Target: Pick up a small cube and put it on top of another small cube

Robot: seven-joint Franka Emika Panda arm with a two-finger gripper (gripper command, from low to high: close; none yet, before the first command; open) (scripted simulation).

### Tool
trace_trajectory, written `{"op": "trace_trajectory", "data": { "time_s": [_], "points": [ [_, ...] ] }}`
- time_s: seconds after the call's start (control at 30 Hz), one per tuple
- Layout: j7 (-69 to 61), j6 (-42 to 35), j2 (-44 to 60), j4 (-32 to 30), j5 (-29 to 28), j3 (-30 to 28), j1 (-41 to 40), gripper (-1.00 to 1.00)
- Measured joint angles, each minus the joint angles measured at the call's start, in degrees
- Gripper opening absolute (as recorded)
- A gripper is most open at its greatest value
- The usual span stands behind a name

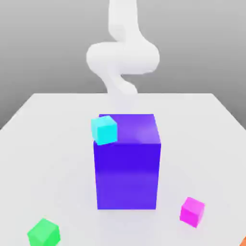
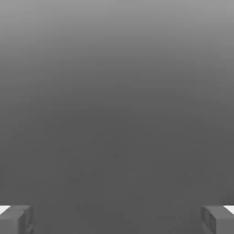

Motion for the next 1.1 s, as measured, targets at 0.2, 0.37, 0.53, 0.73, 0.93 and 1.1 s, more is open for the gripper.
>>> {"op": "trace_trajectory", "data": {
  "time_s": [0.2,0.37,0.53,0.73,0.93,1.1],
  "points": [
    [-7.95,5.97,12.83,-3.45,1.68,-0.12,5.63,0.00],
    [-14.22,10.77,23.24,-6.24,2.83,0.69,9.46,0.00],
    [-19.85,15.66,33.61,-9.05,3.05,2.40,12.39,0.00],
    [-24.29,21.55,46.03,-12.44,0.11,4.15,16.19,0.00],
    [-24.32,29.57,58.47,-12.67,-4.09,3.25,18.27,0.00],
    [-23.90,32.66,62.44,-11.92,-4.65,2.64,18.78,-1.00]
  ]
}}
